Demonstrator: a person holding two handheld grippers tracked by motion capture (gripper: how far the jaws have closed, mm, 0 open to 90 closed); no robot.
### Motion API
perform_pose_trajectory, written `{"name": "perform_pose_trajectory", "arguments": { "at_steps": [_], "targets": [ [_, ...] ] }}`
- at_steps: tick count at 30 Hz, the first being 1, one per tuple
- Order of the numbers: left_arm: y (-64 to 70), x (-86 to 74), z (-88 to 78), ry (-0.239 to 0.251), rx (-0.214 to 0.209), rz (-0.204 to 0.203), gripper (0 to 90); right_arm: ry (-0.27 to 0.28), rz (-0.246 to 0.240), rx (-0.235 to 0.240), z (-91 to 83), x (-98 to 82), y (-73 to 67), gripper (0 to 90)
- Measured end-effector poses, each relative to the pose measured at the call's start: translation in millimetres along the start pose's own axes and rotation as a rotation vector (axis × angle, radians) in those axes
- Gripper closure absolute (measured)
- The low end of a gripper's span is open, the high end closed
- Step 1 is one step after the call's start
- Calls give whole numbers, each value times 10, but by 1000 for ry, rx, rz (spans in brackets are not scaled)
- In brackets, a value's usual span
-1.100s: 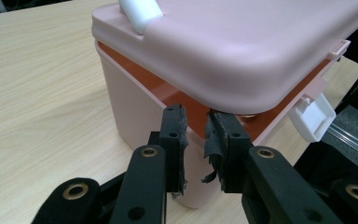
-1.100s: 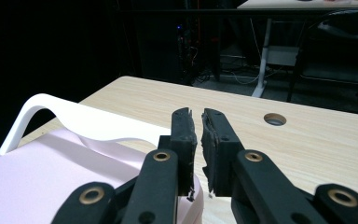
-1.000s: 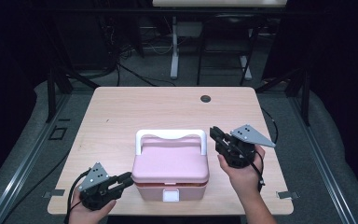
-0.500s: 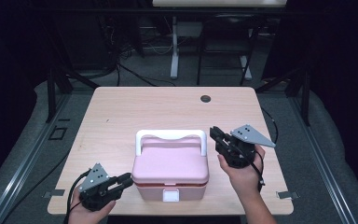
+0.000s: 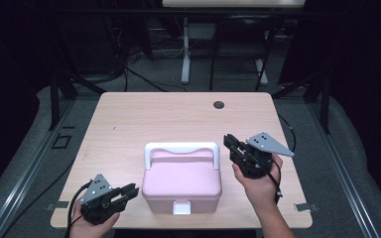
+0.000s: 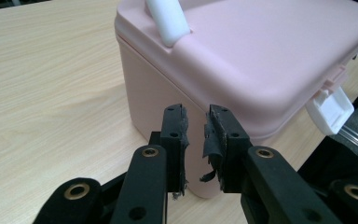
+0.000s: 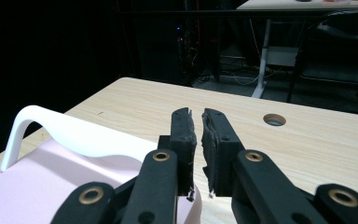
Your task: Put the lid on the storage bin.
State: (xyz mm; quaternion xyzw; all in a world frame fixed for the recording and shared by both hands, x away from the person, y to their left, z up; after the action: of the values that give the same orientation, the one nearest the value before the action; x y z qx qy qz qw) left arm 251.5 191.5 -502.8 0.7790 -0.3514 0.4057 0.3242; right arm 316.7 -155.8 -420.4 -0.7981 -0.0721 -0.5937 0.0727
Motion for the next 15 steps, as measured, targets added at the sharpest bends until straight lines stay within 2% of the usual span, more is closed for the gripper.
{"name": "perform_pose_trajectory", "arguments": {
  "at_steps": [15],
  "targets": [
    [-70,62,-11,18,5,-23,707,-1,-3,0,0,-1,-5,824]
  ]
}}
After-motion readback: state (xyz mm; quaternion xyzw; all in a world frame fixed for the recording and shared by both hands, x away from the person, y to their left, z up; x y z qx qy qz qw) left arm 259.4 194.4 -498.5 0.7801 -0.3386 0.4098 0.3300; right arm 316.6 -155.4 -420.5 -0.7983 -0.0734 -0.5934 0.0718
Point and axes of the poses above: each handheld gripper's, and its own axes: z roughly forward along the jaws, x roughly out of its top, y roughly to its right, the point moved 4 cm from there along z, roughly forward along the jaws, and after that the axes turned 15 degrees about -x, right-handed, at the moved point
